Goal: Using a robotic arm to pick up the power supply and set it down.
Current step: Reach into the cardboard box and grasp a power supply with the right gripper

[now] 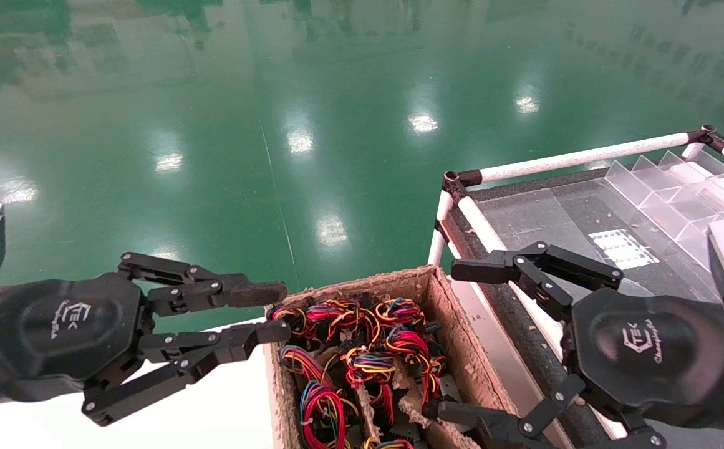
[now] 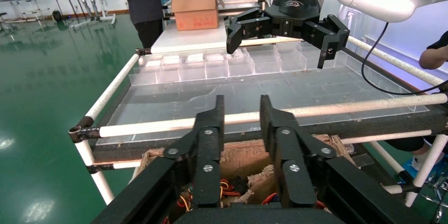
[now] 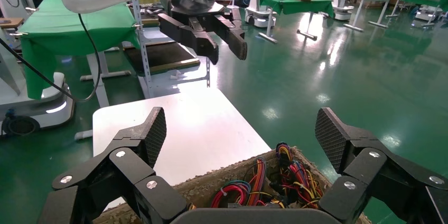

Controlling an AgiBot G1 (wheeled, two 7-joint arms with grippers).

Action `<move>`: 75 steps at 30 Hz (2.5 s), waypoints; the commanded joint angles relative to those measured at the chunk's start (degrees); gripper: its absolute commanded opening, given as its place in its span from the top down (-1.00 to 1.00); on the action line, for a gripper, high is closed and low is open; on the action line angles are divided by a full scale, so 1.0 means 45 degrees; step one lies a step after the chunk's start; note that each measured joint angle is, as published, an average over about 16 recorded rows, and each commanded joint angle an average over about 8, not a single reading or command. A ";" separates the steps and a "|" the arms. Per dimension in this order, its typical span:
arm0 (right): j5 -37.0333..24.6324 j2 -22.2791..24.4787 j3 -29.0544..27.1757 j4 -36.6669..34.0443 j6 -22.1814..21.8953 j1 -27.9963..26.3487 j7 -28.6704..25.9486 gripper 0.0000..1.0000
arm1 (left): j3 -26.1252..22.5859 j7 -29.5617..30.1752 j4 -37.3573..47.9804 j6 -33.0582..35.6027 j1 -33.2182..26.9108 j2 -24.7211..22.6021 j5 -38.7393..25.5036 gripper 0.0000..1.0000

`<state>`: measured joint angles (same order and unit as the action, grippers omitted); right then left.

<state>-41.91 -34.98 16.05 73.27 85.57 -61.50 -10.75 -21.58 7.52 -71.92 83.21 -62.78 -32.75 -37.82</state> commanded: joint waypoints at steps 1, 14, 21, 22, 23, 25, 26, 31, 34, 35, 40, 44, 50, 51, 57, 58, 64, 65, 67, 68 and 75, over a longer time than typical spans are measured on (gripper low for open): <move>0.0004 -0.0002 -0.0001 0.0025 0.0011 -0.0011 0.0001 -1.00 | 0.0000 0.0000 0.0000 0.0000 0.0000 0.0000 0.0000 -1.00; -0.0700 0.0024 0.0328 -0.1099 -0.0319 0.0082 -0.0221 -1.00 | -0.0001 -0.0001 0.0001 0.0001 -0.0001 0.0000 0.0000 -1.00; -0.1840 -0.0369 0.1157 -0.2703 -0.0009 -0.0952 -0.1102 -1.00 | -0.0001 -0.0001 0.0002 0.0001 -0.0001 0.0000 0.0000 -1.00; -0.2020 -0.0471 0.1292 -0.3008 0.0110 -0.1174 -0.1183 -1.00 | -0.0001 -0.0001 0.0002 0.0001 -0.0001 0.0000 0.0000 -1.00; -0.2204 -0.0591 0.1437 -0.3339 0.0249 -0.1404 -0.1246 -1.00 | -0.0001 -0.0001 0.0002 0.0001 -0.0001 0.0000 0.0001 -1.00; -0.2545 -0.0850 0.1720 -0.3988 0.0538 -0.1853 -0.1283 -1.00 | -0.0002 -0.0001 0.0002 0.0001 -0.0001 0.0000 0.0001 -1.00; -0.2705 -0.0991 0.1869 -0.4312 0.0675 -0.2064 -0.1261 -1.00 | -0.0002 -0.0001 0.0002 0.0001 -0.0001 0.0000 0.0001 -1.00; -0.3253 -0.1672 0.2648 -0.5733 0.1108 -0.2881 -0.0914 -1.00 | -0.0002 -0.0001 0.0002 0.0001 -0.0001 0.0000 0.0001 -1.00; -0.3390 -0.2017 0.3148 -0.6436 0.1175 -0.3215 -0.0605 -1.00 | -0.0002 -0.0001 0.0002 0.0001 -0.0001 0.0000 0.0001 -1.00; -0.3421 -0.2125 0.3321 -0.6654 0.1184 -0.3317 -0.0495 -1.00 | -0.0002 -0.0001 0.0002 0.0001 -0.0001 0.0000 0.0001 -1.00; -0.3549 -0.2649 0.4176 -0.7650 0.1206 -0.3795 0.0040 -1.00 | -0.0002 -0.0002 0.0002 0.0000 -0.0001 0.0000 0.0001 -1.00; -0.3642 -0.3068 0.4834 -0.8373 0.1204 -0.4116 0.0467 -1.00 | -0.0003 -0.0002 0.0002 0.0000 -0.0001 0.0000 0.0001 -1.00; -0.3747 -0.3645 0.5642 -0.9418 0.1175 -0.4522 0.1206 -0.52 | -0.0003 -0.0002 0.0002 0.0000 -0.0001 0.0000 0.0002 -1.00; -0.3754 -0.3738 0.5751 -0.9597 0.1168 -0.4582 0.1342 -0.27 | -0.0003 -0.0002 0.0002 0.0000 -0.0001 0.0000 0.0002 -1.00; -0.3834 -0.4260 0.6305 -1.0584 0.1135 -0.4920 0.2198 1.00 | -0.0004 -0.0002 0.0002 0.0000 -0.0001 0.0001 0.0002 -1.00; -0.3853 -0.4337 0.6385 -1.0735 0.1129 -0.4980 0.2346 1.00 | -0.0004 -0.0002 0.0002 0.0000 -0.0001 0.0001 0.0002 -1.00; -0.3890 -0.4714 0.6776 -1.1594 0.1126 -0.5265 0.3097 1.00 | -0.0004 -0.0002 0.0002 0.0000 -0.0002 0.0001 0.0002 -1.00; -0.3888 -0.4763 0.6836 -1.1715 0.1131 -0.5290 0.3196 1.00 | -0.0004 -0.0002 0.0002 0.0000 -0.0002 0.0001 0.0002 -1.00; -0.3875 -0.4843 0.6952 -1.1918 0.1143 -0.5321 0.3371 1.00 | -0.0004 -0.0002 0.0002 0.0000 -0.0002 0.0001 0.0002 -1.00; -0.3862 -0.4877 0.7008 -1.2003 0.1149 -0.5331 0.3453 1.00 | -0.0004 -0.0002 0.0002 0.0000 -0.0002 0.0001 0.0002 -1.00; -0.3623 -0.5048 0.7308 -1.2392 0.1167 -0.5399 0.3884 1.00 | -0.0005 -0.0003 0.0002 0.0000 -0.0002 0.0001 0.0003 -1.00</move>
<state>-58.28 -57.67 48.96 17.63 90.82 -85.77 6.64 -21.60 7.50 -71.92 83.21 -62.79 -32.74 -37.81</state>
